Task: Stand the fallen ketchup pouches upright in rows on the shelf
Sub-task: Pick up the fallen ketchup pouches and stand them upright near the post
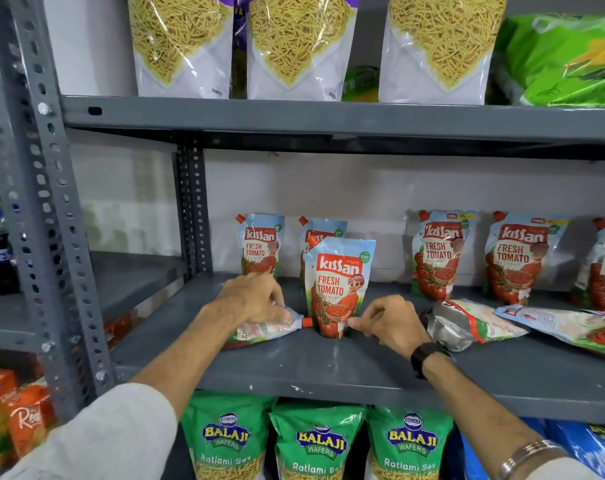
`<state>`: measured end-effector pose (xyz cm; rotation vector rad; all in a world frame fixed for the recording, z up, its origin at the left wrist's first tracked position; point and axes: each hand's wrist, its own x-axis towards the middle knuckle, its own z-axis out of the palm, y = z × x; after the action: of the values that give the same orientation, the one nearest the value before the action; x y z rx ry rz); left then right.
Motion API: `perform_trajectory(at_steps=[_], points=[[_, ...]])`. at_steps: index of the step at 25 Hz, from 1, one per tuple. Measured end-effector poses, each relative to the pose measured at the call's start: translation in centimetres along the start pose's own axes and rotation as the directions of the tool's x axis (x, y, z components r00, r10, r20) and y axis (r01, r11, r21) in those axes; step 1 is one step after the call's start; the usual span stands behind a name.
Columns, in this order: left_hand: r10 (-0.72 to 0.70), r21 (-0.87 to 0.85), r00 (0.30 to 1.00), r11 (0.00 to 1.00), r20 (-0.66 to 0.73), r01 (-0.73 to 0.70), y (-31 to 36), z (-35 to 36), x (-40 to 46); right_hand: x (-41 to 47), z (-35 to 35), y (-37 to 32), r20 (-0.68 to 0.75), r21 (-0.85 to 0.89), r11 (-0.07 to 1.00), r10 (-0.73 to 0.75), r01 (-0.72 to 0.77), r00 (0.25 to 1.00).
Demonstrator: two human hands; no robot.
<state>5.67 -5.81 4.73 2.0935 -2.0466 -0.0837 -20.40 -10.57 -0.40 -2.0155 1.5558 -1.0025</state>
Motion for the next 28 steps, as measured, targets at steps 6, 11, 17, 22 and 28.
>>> perform_trajectory(at_steps=[6,11,17,22,28], points=[[0.016,0.171,0.998,0.985,0.066,-0.027,-0.8,0.4,-1.8,-0.9,1.2,-3.1,-0.136,0.056,0.998,0.049,-0.042,0.989],[0.117,0.343,0.993,0.934,-0.029,-0.100,-0.8,0.8,-2.5,-2.1,2.7,-4.1,-0.038,0.036,0.999,0.024,-0.023,0.999],[0.069,0.191,0.964,0.981,-0.257,-0.020,-4.2,-1.3,-2.1,-2.6,5.9,-6.9,0.184,0.187,0.982,-0.021,-0.014,0.983],[-0.165,-0.609,0.928,0.789,-0.334,-0.079,-6.9,-2.3,-1.7,-1.2,9.9,-9.7,0.210,0.380,0.923,-0.025,-0.058,0.977],[-0.203,-0.979,0.966,0.156,-0.160,-0.129,-8.6,-1.6,-1.1,0.4,12.1,-13.8,0.226,0.743,0.661,-0.095,-0.108,0.969]])
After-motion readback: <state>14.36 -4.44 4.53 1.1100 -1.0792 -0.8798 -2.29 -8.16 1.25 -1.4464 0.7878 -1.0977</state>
